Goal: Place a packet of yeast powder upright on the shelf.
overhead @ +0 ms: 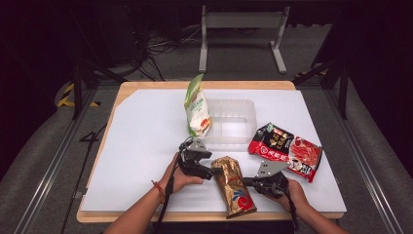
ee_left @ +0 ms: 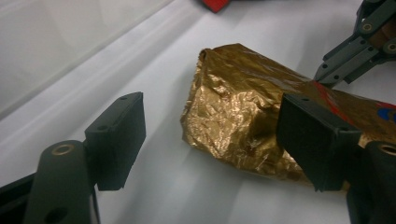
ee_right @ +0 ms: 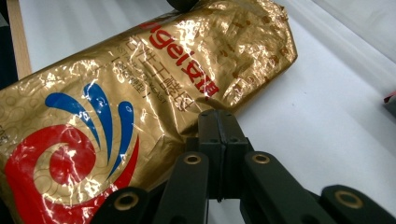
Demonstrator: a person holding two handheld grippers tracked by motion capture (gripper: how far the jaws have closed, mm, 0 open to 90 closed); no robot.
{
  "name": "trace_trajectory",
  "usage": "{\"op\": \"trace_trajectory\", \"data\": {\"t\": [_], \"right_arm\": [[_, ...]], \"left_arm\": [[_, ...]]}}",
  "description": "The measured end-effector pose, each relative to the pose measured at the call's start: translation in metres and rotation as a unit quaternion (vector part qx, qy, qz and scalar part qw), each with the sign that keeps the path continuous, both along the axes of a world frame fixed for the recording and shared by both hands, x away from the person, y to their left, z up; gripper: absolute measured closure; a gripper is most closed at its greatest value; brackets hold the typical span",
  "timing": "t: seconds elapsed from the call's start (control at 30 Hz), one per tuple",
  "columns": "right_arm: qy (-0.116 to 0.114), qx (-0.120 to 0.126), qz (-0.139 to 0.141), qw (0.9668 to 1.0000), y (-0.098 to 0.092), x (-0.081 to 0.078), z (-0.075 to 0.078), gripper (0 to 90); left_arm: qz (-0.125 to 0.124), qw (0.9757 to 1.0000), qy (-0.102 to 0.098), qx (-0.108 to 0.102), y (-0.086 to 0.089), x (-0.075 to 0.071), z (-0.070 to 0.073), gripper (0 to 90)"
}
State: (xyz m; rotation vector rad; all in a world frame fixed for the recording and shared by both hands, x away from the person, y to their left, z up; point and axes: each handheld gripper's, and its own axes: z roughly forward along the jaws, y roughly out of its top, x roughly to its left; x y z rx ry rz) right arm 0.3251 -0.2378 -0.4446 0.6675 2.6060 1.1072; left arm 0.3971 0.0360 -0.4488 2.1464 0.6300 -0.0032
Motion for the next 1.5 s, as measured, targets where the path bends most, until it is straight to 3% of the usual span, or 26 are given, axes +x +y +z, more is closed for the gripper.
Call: {"op": "trace_trajectory", "data": {"t": [0.17, 0.4, 0.57, 0.7, 0.8, 0.9, 0.97, 1.1, 1.2, 1.3, 1.5], "right_arm": [[-0.003, -0.002, 0.004, 1.0, 0.001, -0.001, 0.0, 90.0], [-0.009, -0.004, 0.0, 0.9999, 0.001, -0.002, -0.001, 88.1], [-0.01, -0.005, -0.001, 0.9999, 0.001, -0.002, -0.001, 86.5], [-0.012, -0.005, -0.004, 0.9999, 0.0, -0.002, -0.001, 83.5], [-0.015, -0.006, -0.01, 0.9998, 0.0, -0.002, -0.001, 79.3], [-0.015, -0.004, -0.015, 0.9998, -0.001, -0.001, 0.0, 74.3], [-0.014, 0.001, -0.016, 0.9998, -0.002, -0.001, 0.0, 72.7], [-0.021, 0.009, -0.014, 0.9997, -0.006, 0.0, 0.003, 65.3], [-0.028, 0.019, -0.01, 0.9994, -0.01, -0.002, 0.007, 62.1], [-0.033, 0.029, -0.006, 0.999, -0.014, -0.003, 0.01, 58.8], [-0.055, 0.051, -0.011, 0.9972, -0.026, -0.006, 0.018, 53.6]], "left_arm": [[-0.003, 0.9999, 0.01, 0.004, -0.004, 0.004, -0.003, 20.8], [-0.028, 0.9983, 0.045, -0.025, -0.015, 0.011, -0.003, 19.5], [-0.031, 0.9971, 0.063, -0.03, -0.021, 0.013, -0.006, 23.3], [-0.049, 0.9948, 0.075, -0.05, -0.022, 0.016, -0.007, 38.4], [-0.04, 0.9935, 0.079, -0.072, -0.017, 0.017, -0.006, 54.6], [-0.031, 0.9936, 0.07, -0.083, -0.01, 0.019, -0.004, 81.9], [-0.028, 0.9949, 0.06, -0.077, -0.011, 0.017, -0.003, 86.2], [-0.022, 0.9965, 0.039, -0.071, -0.011, 0.014, 0.001, 88.8], [-0.014, 0.9965, 0.021, -0.08, -0.007, 0.011, 0.006, 89.2], [-0.01, 0.9957, 0.001, -0.092, -0.001, 0.009, 0.013, 89.3], [0.013, 0.9913, -0.033, -0.127, 0.015, 0.0, 0.034, 89.7]]}}
